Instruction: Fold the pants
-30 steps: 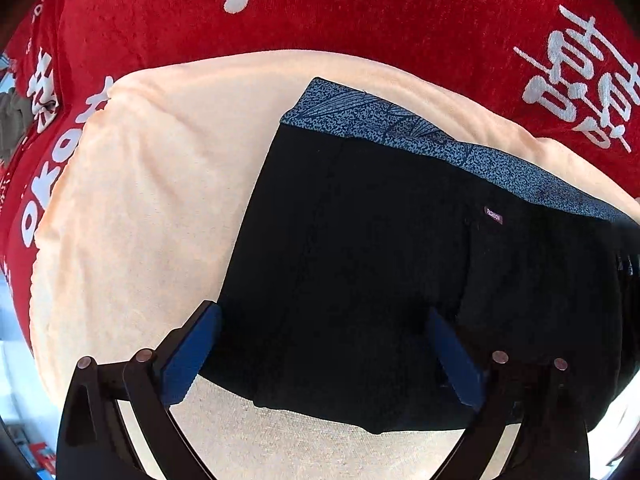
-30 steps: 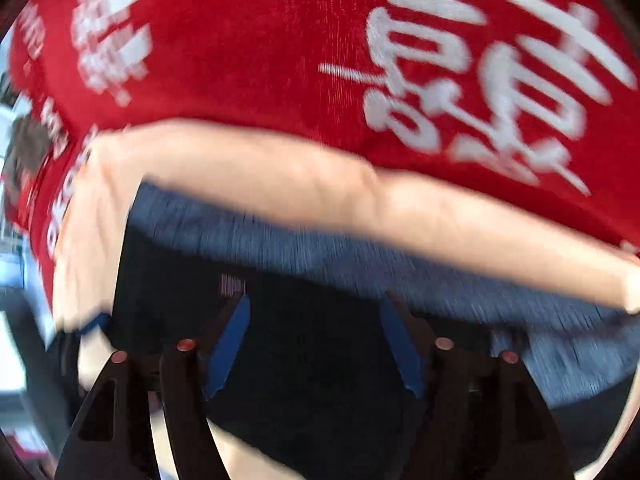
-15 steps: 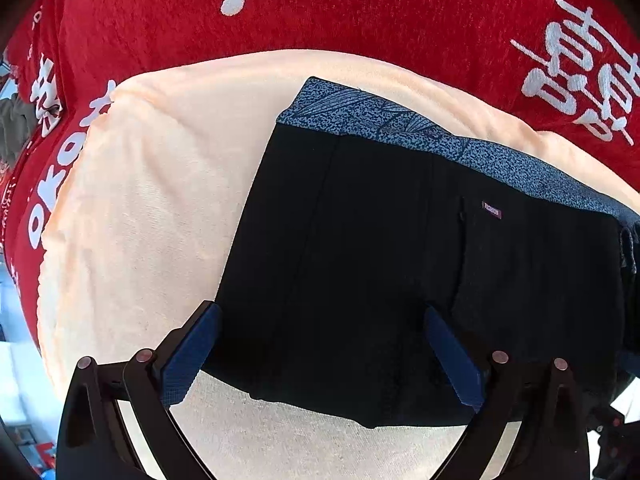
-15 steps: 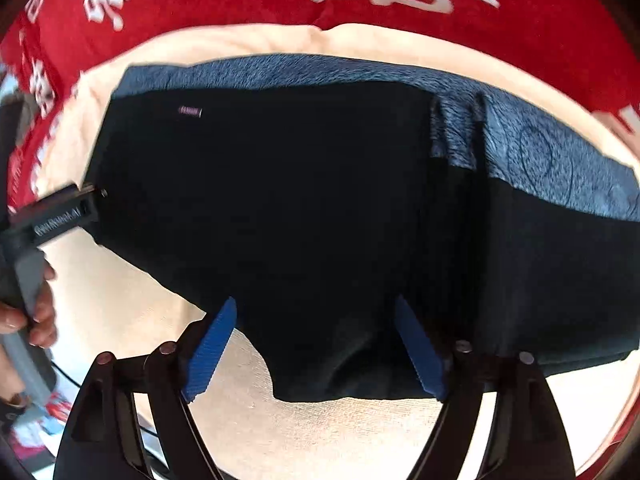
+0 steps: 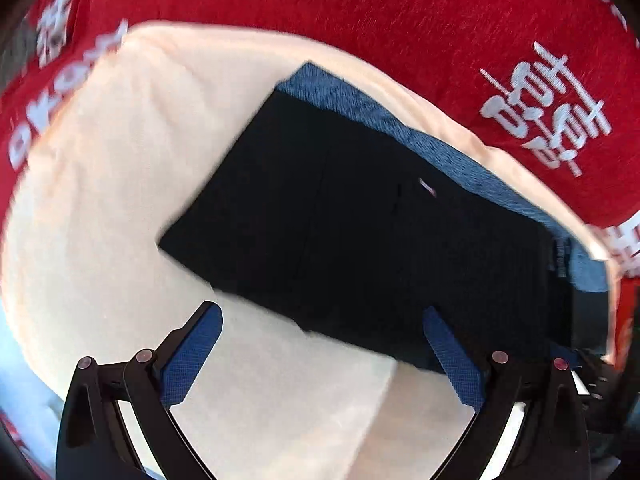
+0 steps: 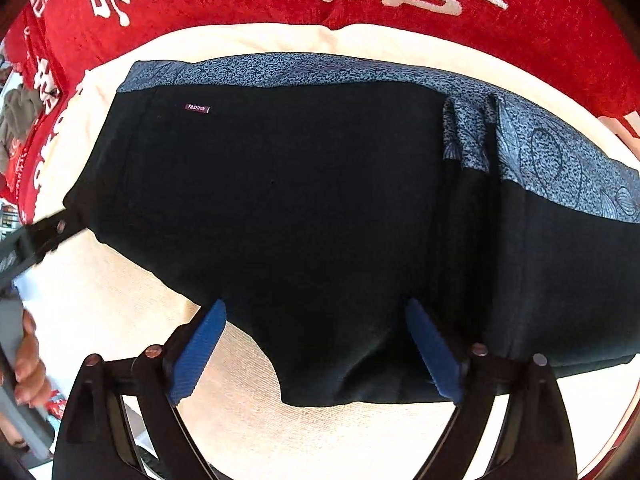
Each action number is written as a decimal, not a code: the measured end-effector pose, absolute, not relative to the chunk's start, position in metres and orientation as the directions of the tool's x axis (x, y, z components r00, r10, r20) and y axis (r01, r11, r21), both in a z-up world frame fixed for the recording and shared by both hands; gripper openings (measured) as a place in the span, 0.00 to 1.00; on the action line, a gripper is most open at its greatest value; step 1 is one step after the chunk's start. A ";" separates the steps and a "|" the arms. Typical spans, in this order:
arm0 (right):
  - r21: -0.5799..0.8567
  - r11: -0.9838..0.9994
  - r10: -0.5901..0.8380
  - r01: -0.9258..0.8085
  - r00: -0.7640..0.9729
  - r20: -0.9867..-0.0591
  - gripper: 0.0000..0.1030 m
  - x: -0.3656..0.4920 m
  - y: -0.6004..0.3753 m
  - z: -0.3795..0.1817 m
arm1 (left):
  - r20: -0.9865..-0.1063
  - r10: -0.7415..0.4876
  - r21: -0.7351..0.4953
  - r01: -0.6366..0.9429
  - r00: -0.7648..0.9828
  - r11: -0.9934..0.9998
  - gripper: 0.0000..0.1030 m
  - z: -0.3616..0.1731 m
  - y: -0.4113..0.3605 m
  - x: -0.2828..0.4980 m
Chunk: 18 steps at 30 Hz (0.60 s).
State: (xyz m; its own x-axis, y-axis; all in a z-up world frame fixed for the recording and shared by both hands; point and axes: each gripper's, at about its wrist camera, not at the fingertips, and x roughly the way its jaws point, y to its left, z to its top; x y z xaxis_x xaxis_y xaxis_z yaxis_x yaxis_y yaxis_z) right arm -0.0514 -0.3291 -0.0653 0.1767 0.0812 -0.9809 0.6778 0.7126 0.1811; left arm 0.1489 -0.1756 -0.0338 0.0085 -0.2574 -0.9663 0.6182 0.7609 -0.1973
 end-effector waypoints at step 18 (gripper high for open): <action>0.162 0.753 0.067 0.638 0.171 -0.983 0.94 -0.029 -0.297 -0.072 | -0.703 -0.688 -0.709 0.244 -0.179 0.661 0.98 -0.082 -0.149 0.203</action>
State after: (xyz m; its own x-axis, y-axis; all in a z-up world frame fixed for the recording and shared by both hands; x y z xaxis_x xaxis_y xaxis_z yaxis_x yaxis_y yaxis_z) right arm -0.0288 -0.2970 -0.0716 0.1712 0.0670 -0.9830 0.6376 0.7531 0.1623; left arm 0.2029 -0.1495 -0.0817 -0.1788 -0.6884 -0.7030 0.2436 0.6613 -0.7095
